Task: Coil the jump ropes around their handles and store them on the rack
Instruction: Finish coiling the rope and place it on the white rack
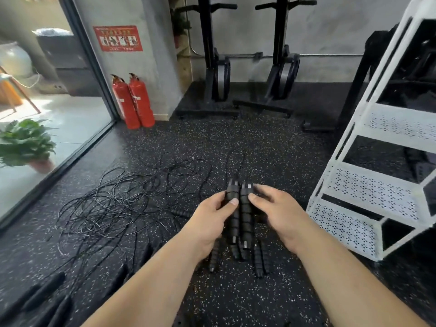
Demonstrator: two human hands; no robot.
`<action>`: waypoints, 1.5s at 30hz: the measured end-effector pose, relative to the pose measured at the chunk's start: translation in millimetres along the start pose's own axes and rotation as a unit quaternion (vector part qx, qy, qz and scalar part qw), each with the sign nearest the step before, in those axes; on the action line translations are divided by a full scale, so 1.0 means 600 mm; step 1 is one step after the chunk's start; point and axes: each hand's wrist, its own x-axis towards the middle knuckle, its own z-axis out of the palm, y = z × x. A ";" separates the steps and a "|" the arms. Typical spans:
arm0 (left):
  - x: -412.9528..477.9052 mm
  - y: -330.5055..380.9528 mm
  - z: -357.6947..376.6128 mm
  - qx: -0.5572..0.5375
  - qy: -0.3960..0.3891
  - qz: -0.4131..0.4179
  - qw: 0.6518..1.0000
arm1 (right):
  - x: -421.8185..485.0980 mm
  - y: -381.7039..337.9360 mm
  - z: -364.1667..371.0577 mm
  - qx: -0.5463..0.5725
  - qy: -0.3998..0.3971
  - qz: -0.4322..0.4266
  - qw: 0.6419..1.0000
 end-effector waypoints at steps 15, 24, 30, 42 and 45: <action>0.078 0.010 -0.010 0.105 -0.042 0.058 0.992 | 0.030 0.002 -0.024 -0.038 0.055 -0.054 0.996; 0.100 0.002 -0.009 0.169 -0.012 0.043 0.985 | 0.052 0.023 -0.014 -0.003 0.056 -0.044 0.997; 0.109 -0.003 0.001 0.198 -0.011 0.045 0.979 | 0.064 0.030 -0.025 -0.010 0.067 -0.040 0.997; 0.111 0.002 0.028 0.290 -0.054 0.033 0.955 | 0.067 0.048 -0.033 -0.063 0.102 -0.008 0.993; 0.102 -0.014 0.037 0.432 -0.032 0.065 0.899 | 0.061 0.055 -0.022 -0.048 0.104 0.011 0.993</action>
